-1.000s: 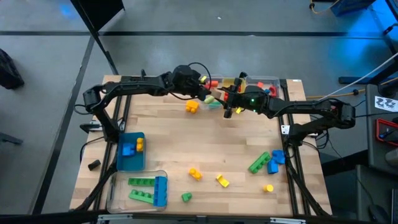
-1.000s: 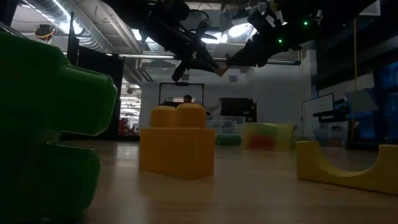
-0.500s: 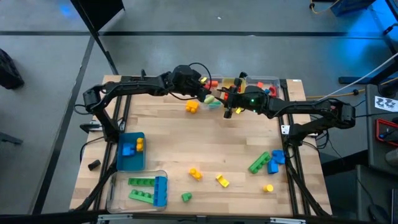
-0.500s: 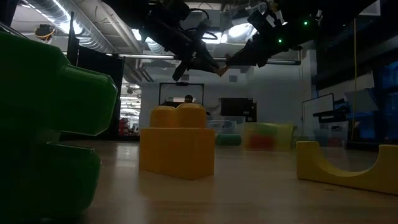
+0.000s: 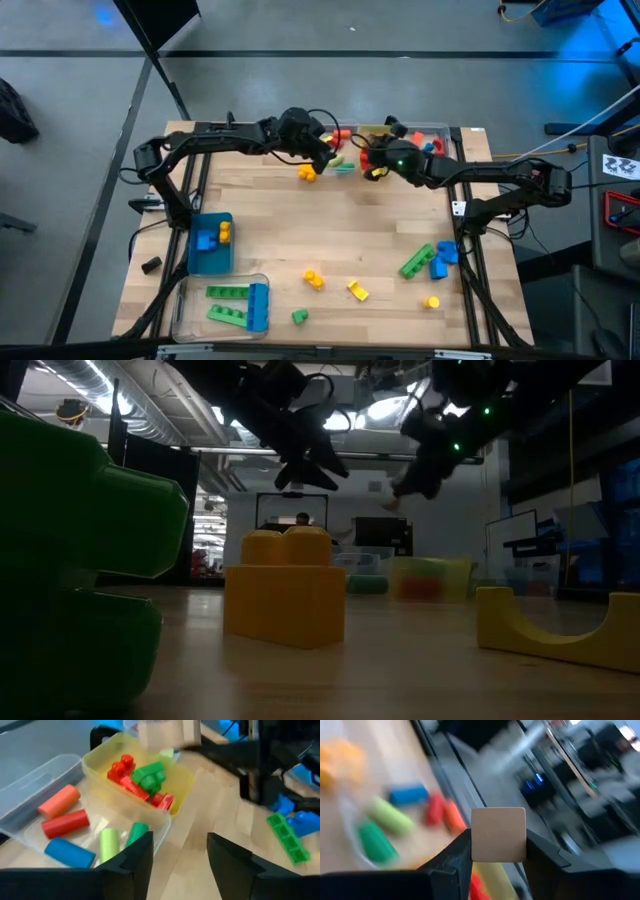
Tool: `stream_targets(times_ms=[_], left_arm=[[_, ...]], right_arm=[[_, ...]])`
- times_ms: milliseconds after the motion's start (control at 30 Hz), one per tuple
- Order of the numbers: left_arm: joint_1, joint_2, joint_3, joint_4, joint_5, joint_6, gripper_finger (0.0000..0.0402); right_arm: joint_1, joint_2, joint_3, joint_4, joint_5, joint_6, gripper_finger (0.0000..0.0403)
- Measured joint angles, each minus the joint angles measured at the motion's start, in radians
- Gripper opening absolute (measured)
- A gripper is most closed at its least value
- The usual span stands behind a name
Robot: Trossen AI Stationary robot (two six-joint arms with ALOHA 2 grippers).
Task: Sort blocks by size
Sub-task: Put the brown arch block into the top right transparent bin
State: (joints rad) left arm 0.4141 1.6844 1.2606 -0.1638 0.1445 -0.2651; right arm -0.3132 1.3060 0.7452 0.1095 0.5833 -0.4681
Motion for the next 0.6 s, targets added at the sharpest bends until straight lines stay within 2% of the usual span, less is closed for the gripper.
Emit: stream_targets(times_ms=[133,300,433,600], left_arm=[[0.0,0.0,0.0,-0.046,-0.002,0.026,0.0172],[0.0,0.0,0.0,-0.089,-0.002,0.041,0.0172],[0.0,0.0,0.0,-0.093,-0.002,0.041,0.0172],[0.0,0.0,0.0,-0.092,-0.002,0.041,0.0172]], right_arm=[[-0.05,0.0,0.0,-0.162,0.143,0.02,0.0139],[-0.148,0.0,0.0,-0.336,0.235,0.071,0.0139],[-0.239,0.0,0.0,-0.391,0.241,0.099,0.014],[-0.336,0.0,0.0,-0.445,0.181,0.098,0.015]])
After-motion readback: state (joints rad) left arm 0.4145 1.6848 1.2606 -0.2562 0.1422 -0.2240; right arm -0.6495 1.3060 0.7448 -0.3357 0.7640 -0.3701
